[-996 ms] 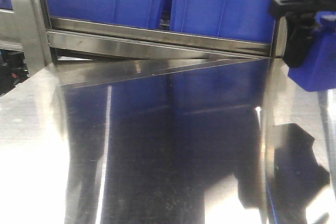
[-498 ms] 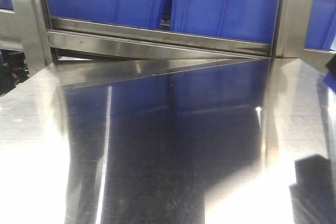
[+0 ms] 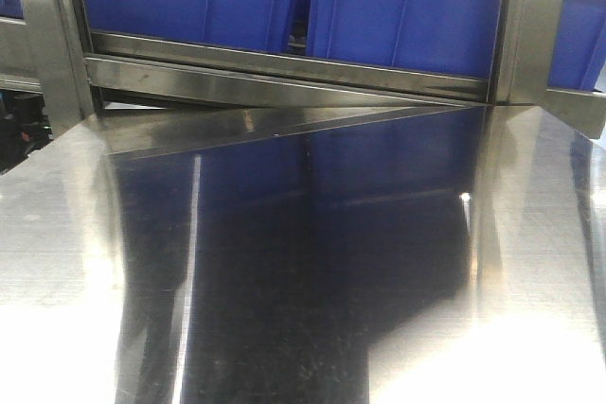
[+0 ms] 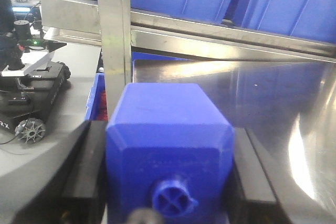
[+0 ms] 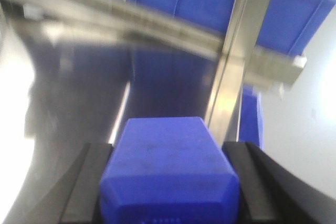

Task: Pick and sort blue part to right shelf
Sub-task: 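Hold both blue parts and back the base away from the table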

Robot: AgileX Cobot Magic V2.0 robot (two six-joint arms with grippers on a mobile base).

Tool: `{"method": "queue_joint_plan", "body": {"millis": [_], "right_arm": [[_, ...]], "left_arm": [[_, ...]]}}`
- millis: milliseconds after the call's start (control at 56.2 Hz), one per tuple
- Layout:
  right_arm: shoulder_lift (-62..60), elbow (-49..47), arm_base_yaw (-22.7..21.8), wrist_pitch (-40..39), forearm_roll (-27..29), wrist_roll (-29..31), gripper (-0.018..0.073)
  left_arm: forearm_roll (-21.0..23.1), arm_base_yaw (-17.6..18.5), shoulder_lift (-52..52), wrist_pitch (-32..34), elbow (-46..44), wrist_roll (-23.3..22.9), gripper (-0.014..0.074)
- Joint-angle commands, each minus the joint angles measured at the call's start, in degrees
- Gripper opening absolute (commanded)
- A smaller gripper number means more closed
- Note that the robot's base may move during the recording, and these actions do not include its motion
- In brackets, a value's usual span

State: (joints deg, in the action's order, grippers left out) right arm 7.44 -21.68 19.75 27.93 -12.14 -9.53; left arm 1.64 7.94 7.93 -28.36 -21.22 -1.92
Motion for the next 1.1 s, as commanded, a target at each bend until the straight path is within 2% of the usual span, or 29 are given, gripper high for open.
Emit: {"method": "queue_joint_plan", "body": {"millis": [0, 142, 1085], "right_arm": [[-4.96, -1.47, -0.19, -6.13, -1.52, 0.57, 0.0205], [-9.08, -1.47, -0.19, -6.27, -1.59, 0.57, 0.0205], [-9.01, -1.47, -0.19, -4.81, -1.63, 0.57, 0.0205]], "left_arm": [[-0.02, -0.09, 0.63, 4.92, -1.77, -0.33, 0.0335], [-0.02, -0.09, 0.63, 4.92, -1.77, -0.33, 0.0335], [-0.02, -0.09, 0.63, 4.92, -1.77, -0.33, 0.0335]]}}
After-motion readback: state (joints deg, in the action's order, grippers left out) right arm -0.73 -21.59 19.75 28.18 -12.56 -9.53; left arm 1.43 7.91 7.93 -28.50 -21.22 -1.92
